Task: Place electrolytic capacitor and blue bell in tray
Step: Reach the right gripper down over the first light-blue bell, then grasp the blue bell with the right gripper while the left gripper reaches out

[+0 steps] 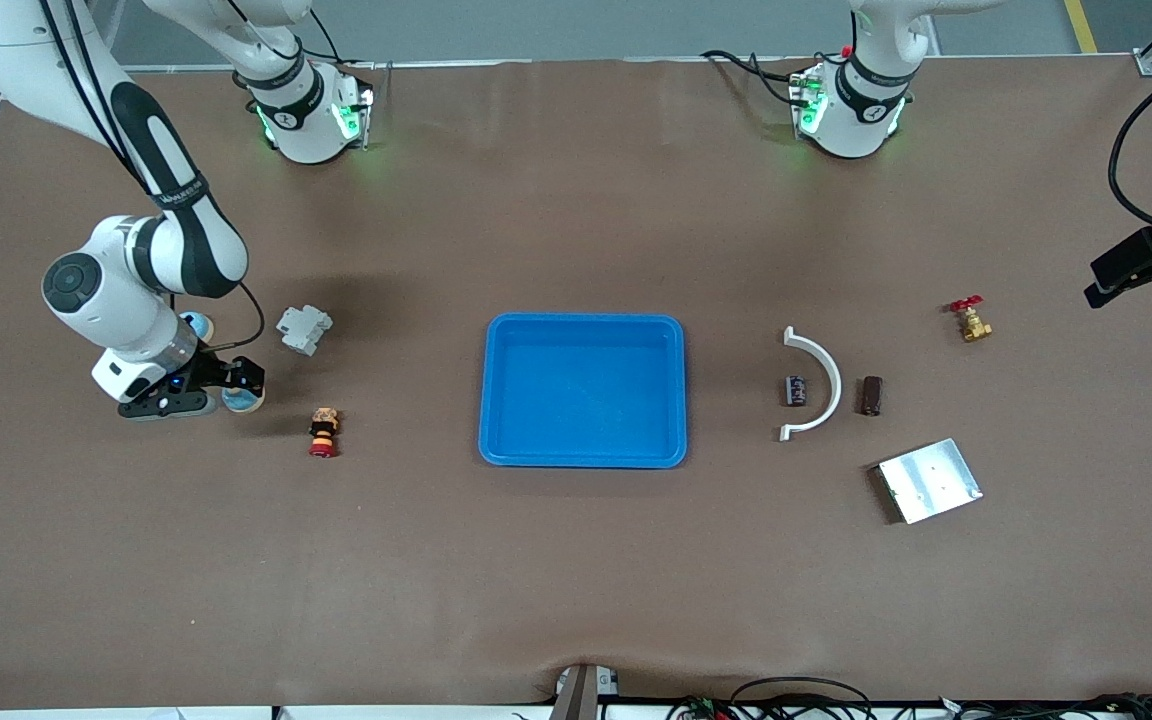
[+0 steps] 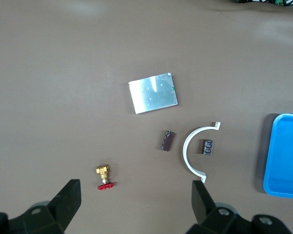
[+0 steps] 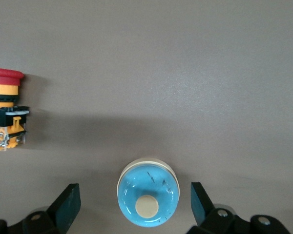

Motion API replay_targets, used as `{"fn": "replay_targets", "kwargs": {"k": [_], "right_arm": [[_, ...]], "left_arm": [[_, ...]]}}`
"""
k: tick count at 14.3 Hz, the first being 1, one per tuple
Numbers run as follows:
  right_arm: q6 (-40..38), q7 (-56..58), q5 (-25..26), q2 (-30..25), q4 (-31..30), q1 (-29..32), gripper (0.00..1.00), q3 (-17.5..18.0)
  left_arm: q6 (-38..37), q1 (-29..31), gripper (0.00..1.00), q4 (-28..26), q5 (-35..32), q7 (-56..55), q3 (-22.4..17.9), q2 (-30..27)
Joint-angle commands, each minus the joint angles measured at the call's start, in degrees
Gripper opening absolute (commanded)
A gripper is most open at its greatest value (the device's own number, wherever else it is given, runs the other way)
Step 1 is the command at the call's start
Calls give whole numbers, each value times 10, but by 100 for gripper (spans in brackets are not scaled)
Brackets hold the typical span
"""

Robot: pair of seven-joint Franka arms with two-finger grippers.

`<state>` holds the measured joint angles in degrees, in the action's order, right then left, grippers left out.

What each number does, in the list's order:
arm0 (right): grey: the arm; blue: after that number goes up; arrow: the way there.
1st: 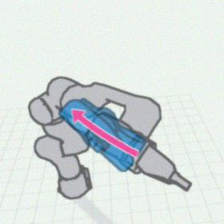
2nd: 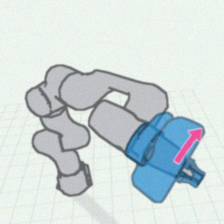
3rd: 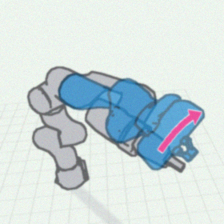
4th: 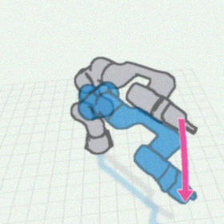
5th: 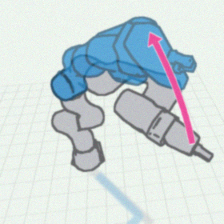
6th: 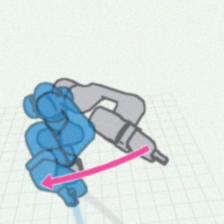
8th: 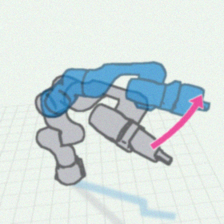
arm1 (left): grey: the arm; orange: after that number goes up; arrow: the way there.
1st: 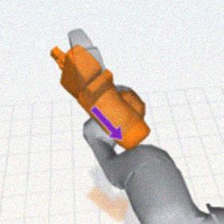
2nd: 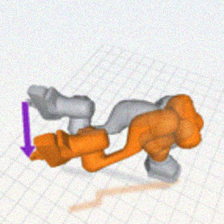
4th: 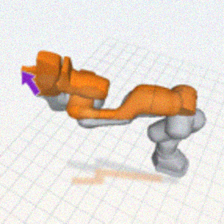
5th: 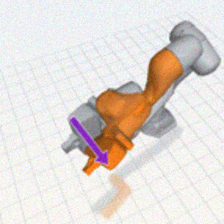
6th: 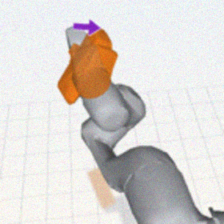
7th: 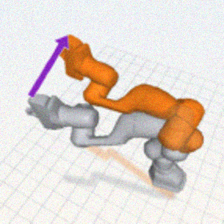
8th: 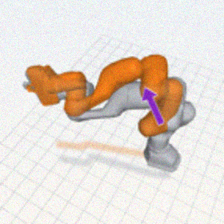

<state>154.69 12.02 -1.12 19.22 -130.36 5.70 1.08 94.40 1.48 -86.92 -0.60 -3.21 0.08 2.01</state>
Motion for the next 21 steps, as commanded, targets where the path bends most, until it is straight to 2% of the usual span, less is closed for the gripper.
{"fn": "replay_targets", "kwargs": {"k": [1,6,9,14,15,16,19,20,21], "right_arm": [[6,12,-4,8,3,6,100,6],[6,19,-4,27,3,6,100,5],[6,29,-4,35,3,11,100,5],[6,30,-4,43,4,12,100,5],[4,40,-4,43,4,12,86,5],[1,50,-4,43,5,12,65,5],[-8,53,-4,43,6,12,39,5],[-11,54,-4,43,6,12,7,5],[-11,54,-4,42,6,12,0,5]], "left_arm": [[-4,0,100,6,-11,0,2,8],[-39,-3,100,4,-5,-21,2,26],[-39,5,100,7,39,-39,-3,28],[-35,12,100,9,39,-50,-3,48],[-35,12,100,8,39,-49,-3,51],[-34,12,100,9,45,-50,-3,60],[-28,9,100,7,44,-50,-3,87],[-13,7,100,4,45,-49,-1,93],[-5,5,100,4,44,-50,1,105]]}}
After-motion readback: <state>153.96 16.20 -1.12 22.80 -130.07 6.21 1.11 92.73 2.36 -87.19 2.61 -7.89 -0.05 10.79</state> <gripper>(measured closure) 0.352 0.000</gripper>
